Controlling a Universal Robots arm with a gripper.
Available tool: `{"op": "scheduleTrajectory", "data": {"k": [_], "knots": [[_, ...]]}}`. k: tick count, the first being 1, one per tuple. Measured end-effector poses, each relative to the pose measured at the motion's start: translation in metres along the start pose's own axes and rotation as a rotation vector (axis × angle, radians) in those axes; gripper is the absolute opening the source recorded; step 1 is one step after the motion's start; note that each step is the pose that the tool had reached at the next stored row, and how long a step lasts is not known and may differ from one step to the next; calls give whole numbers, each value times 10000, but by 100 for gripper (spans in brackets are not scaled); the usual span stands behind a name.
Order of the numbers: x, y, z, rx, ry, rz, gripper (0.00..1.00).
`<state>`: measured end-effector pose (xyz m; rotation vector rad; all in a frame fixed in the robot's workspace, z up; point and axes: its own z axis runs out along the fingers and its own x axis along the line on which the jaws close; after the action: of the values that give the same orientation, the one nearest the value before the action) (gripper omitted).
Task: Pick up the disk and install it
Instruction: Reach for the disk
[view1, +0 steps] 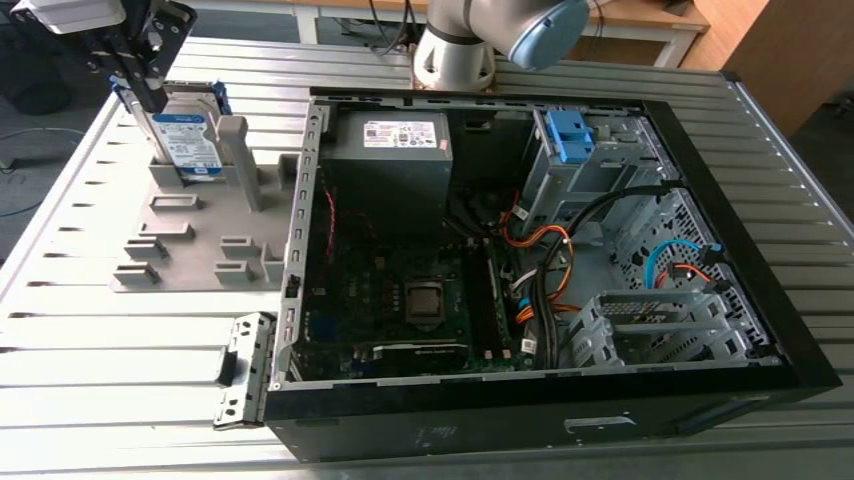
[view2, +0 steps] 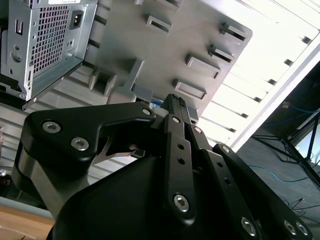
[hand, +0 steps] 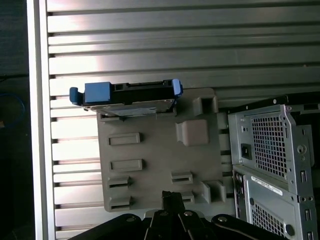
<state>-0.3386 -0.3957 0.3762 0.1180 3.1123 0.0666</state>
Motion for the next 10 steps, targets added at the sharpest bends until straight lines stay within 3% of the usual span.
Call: {"op": "scheduleTrajectory", "data": {"k": [10], "knots": [[36,-3,5,0,0,0,11]]}}
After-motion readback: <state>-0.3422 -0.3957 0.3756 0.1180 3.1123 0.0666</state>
